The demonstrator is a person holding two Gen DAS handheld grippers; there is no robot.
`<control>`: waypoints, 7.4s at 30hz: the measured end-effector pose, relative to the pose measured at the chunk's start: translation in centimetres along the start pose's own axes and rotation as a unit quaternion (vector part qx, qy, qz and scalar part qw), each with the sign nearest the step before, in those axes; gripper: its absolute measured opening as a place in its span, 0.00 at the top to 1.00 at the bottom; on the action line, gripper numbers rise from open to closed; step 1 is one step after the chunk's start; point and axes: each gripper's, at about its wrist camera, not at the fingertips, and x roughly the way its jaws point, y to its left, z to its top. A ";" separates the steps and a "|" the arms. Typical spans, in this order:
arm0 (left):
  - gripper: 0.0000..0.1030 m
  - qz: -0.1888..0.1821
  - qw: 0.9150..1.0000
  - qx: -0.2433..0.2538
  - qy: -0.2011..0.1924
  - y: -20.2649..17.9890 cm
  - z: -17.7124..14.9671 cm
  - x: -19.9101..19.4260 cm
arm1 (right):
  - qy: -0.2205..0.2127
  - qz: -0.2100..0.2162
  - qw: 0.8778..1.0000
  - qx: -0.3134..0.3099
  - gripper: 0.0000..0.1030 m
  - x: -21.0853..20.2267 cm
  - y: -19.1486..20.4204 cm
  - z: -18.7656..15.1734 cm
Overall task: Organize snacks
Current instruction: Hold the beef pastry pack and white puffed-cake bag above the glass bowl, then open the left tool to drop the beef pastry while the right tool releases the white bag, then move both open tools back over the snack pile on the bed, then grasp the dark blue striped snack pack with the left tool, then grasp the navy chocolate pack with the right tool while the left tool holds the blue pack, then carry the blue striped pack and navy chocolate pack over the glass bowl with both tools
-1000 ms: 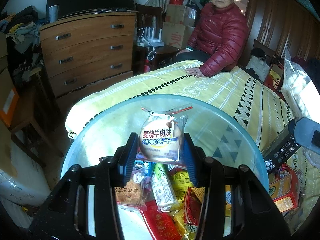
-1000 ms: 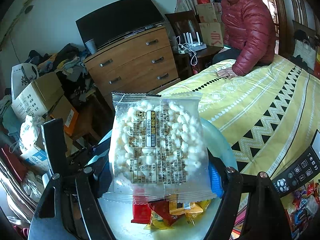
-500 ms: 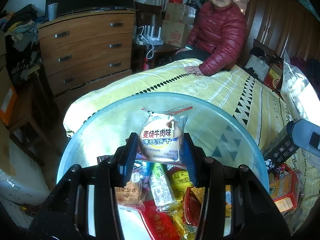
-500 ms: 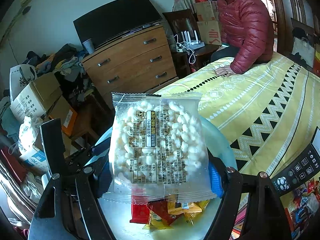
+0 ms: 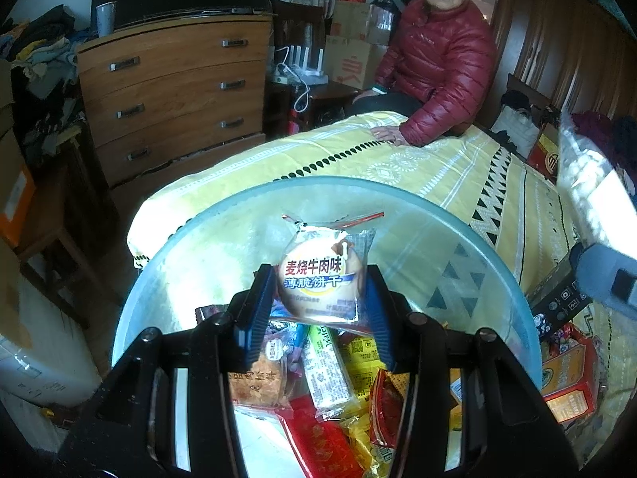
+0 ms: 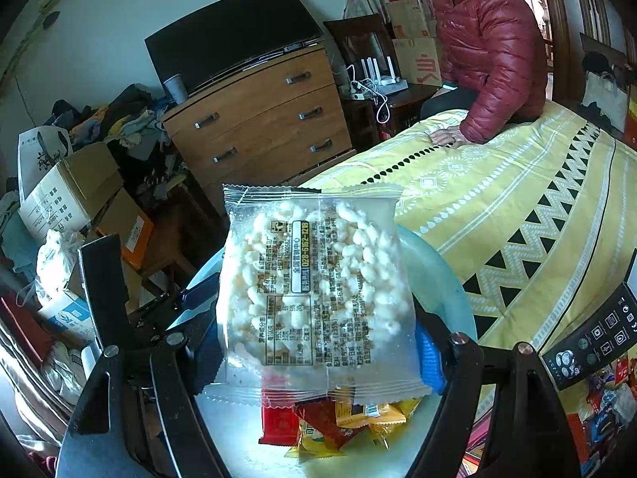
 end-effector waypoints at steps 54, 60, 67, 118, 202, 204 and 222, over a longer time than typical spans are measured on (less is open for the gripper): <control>0.00 -0.315 0.894 0.157 0.278 -37.4 -19.8 2.7 | -0.036 -0.131 0.931 0.340 0.14 -26.8 -21.4 -44.6; 0.00 -0.232 0.915 0.070 0.323 -39.8 -21.3 7.6 | -0.036 -0.129 0.913 0.385 0.14 -27.2 -24.5 -47.5; 0.03 -0.179 0.921 0.063 0.340 -40.6 -23.8 10.6 | -0.035 -0.113 0.917 0.380 0.14 -26.8 -24.9 -48.4; 0.27 -0.318 0.854 0.235 0.339 -26.2 -28.9 -0.6 | -0.029 -0.117 0.913 0.389 0.13 -27.6 -22.8 -51.3; 0.56 -0.351 0.888 0.279 0.101 -29.3 -20.9 -8.6 | -0.071 -0.290 0.927 0.225 0.53 -39.5 -32.5 -39.8; 0.56 -0.352 0.892 0.272 0.075 -28.7 -19.2 -9.8 | -0.096 -0.287 0.929 0.212 0.53 -39.5 -30.6 -37.5; 0.56 -0.175 0.981 0.064 -0.055 -9.0 -1.5 -7.6 | -0.189 -0.089 0.975 0.069 0.53 -26.2 -14.2 -9.8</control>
